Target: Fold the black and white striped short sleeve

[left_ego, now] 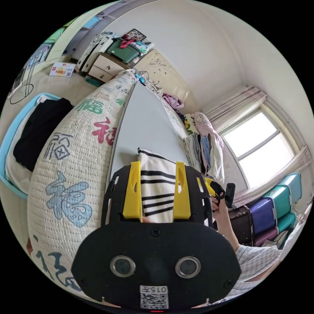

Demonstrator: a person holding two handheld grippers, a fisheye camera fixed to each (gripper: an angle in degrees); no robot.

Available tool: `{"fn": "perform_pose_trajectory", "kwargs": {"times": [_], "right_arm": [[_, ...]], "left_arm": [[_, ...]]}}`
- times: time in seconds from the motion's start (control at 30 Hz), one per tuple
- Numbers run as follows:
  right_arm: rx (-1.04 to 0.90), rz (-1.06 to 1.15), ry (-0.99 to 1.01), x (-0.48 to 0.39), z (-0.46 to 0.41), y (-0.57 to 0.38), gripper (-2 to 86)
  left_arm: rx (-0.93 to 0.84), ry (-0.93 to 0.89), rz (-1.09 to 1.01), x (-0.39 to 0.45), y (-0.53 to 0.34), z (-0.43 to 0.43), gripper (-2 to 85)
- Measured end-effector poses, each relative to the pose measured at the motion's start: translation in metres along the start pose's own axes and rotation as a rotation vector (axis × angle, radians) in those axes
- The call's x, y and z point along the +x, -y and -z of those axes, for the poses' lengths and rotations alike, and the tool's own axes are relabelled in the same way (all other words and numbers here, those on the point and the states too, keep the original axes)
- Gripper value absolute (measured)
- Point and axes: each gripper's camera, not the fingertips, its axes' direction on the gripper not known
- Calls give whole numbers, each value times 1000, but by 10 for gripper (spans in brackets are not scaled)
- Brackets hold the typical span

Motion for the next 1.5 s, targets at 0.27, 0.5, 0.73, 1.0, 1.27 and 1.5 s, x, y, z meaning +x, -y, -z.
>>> {"fn": "perform_pose_trajectory", "kwargs": {"times": [0.27,0.5,0.73,1.0,1.27,1.5], "right_arm": [[-49,-82,1,21,-43,36,134],[3,-105,3,25,-36,47,126],[-15,-127,9,26,-36,55,125],[-54,-156,14,7,-39,58,75],[-8,-74,12,-34,-16,46,23],[132,34,76,-90,41,24,10]], "left_arm": [[-45,-24,81,-65,34,-38,137],[-70,24,7,-80,51,-69,135],[-101,-26,-2,-96,65,-87,131],[-136,-28,11,-108,73,-91,98],[-108,-94,17,-122,72,-69,34],[3,-110,-174,-78,61,-8,15]]}}
